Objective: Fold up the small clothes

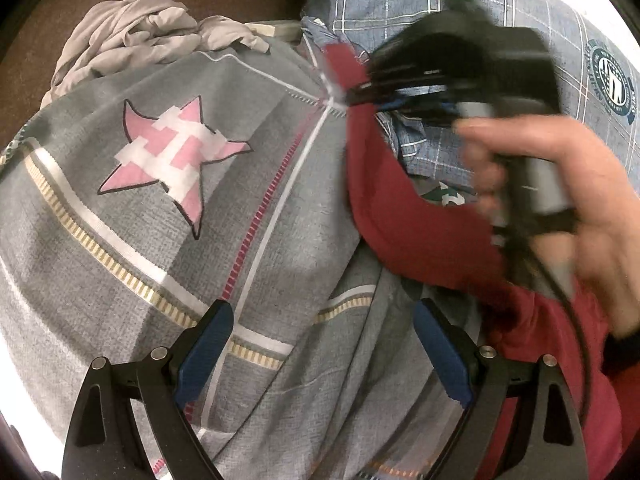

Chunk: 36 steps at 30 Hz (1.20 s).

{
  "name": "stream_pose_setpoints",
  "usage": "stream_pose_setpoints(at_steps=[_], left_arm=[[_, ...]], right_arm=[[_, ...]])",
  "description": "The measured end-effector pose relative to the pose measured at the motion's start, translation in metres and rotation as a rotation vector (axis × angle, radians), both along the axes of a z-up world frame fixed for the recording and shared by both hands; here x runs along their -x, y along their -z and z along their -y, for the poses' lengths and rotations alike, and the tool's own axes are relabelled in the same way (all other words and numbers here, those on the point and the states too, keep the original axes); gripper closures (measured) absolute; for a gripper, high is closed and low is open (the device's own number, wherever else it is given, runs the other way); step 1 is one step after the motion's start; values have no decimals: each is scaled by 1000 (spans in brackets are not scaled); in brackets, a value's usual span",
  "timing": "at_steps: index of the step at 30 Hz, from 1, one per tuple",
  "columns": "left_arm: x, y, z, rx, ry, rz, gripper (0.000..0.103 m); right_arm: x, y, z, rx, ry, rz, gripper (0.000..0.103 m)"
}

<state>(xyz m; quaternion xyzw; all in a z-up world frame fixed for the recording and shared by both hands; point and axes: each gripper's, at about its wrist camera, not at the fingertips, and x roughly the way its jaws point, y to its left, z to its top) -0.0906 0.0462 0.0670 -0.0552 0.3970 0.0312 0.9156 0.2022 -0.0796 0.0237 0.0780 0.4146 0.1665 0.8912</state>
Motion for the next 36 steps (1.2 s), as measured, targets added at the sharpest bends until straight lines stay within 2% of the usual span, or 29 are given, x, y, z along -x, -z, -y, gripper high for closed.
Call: stream_pose_setpoints(at_steps=[8,16,18,21,26,28,31,32,33,34,35,36], left_arm=[[9,-7,4,-11,-4,37,12],[19,-14,22,-39,37,68,12],[22,-15,28,-50,52,73,12],[25,-16,36,-68,61,79,12],[25,-19,57,-43,93,90,12],[22,-21,71,-30,143,83,12],[18,-28,89,-14,207,68,12],[16,-30,94,-6,230,62,12],[14,-31,96,-3,243,58,12],[12,-33,99,-2,259,54,11],[8,-33,104,-5,274,47,11],[3,-32,108,-12,284,40,11]], right_arm=[[101,-66,67,-78,62,141,93],[212,-102,137,-33,216,228,94],[239,-105,164,-10,282,237,94],[278,-102,208,-27,374,218,94],[324,-72,262,42,517,123,94],[335,-56,280,55,557,69,93],[345,-40,294,45,606,1,83],[349,-36,296,46,637,-17,70],[355,-34,298,34,660,-27,61],[367,-34,302,-3,677,-8,48],[376,-36,305,-37,689,16,42],[384,-37,310,-69,707,40,40]])
